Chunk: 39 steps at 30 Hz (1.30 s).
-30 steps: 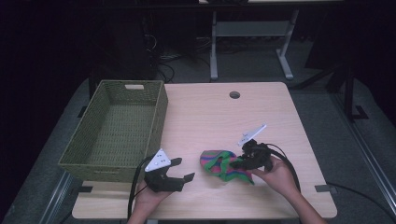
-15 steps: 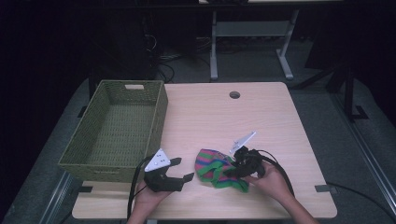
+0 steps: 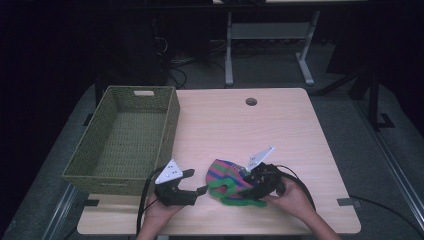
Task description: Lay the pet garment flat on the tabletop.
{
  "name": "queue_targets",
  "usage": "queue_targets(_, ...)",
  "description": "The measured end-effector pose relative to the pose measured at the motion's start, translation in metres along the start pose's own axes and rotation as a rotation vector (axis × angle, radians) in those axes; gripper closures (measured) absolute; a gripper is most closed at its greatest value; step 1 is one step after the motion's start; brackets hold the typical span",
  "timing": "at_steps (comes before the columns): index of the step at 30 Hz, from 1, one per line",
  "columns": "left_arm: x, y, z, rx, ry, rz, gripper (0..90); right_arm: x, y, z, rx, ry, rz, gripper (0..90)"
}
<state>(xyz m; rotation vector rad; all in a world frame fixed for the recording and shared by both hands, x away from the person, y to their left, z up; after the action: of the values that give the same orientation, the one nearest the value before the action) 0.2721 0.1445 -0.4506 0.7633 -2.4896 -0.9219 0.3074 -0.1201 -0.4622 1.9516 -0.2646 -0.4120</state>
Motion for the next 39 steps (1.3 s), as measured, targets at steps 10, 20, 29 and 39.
queue_targets(10,0.001,0.000,0.000,0.000,-0.001,0.000,23.7,-0.015,0.021,-0.002,0.054,0.036,0.020,38.2)
queue_targets(20,0.000,0.001,0.000,0.003,0.000,-0.002,23.7,-0.032,0.011,-0.014,0.026,0.164,-0.006,46.7)
queue_targets(29,0.001,0.000,0.000,0.003,-0.002,0.004,23.8,-0.030,-0.005,-0.019,-0.026,0.172,0.019,56.7)
queue_targets(39,-0.001,0.001,0.000,0.006,0.004,0.001,23.8,-0.028,-0.024,-0.017,-0.069,0.159,0.001,67.2)
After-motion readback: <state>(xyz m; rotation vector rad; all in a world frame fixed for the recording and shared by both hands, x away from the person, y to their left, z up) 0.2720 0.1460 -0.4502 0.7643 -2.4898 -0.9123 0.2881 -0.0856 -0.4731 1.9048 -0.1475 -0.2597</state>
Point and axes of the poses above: each handheld gripper's, and its own axes: y roughly backward along the jaws, z roughly out of its underside, x roughly to its right, the point moved 3 cm from there along -y, roughly forward along the jaws, and after that the axes turned 14 degrees about -x, right-handed, at the moved point
